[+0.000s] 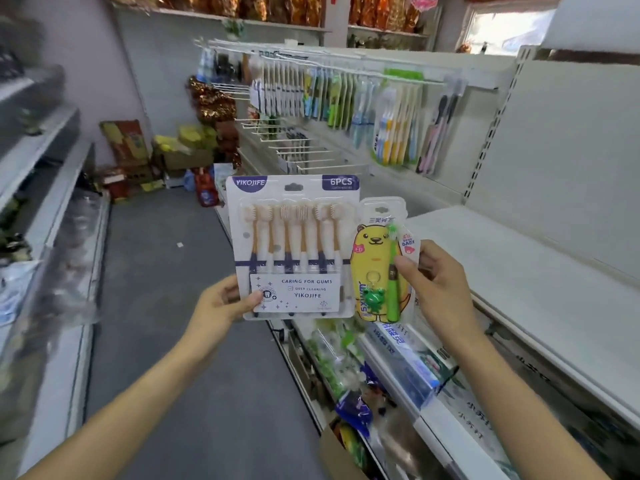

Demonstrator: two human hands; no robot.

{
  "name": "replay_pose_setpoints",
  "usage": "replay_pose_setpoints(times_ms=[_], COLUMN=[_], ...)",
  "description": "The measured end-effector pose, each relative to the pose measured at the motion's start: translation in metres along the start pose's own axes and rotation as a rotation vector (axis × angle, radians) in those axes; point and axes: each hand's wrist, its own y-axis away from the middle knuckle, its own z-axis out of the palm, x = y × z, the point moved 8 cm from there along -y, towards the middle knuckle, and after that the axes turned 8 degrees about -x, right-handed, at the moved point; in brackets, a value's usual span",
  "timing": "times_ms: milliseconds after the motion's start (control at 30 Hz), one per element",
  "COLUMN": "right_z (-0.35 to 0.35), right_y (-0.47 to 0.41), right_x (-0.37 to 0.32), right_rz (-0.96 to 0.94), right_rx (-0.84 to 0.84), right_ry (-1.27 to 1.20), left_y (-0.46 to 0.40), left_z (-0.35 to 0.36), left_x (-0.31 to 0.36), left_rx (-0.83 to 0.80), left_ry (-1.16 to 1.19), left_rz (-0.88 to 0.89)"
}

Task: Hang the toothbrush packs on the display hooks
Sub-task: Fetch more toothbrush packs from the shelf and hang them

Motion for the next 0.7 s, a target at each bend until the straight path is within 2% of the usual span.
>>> replay_pose_setpoints(times_ms=[433,700], right_z=[0.078,0.14], right_y=[-0.166,-0.239], right_x=[0.049,0.068], right_rz=[-0.022,-0.024], right_rx=[-0.114,-0.066], right_ry=[-0.08,-0.06], left_y=[-0.132,-0.217], left_z=[-0.071,-0.146], left_x=[-0.008,-0.031], left_rx=[0.07,0.06], left_ry=[-0.049,-0.018], left_rz=[0.056,0.067])
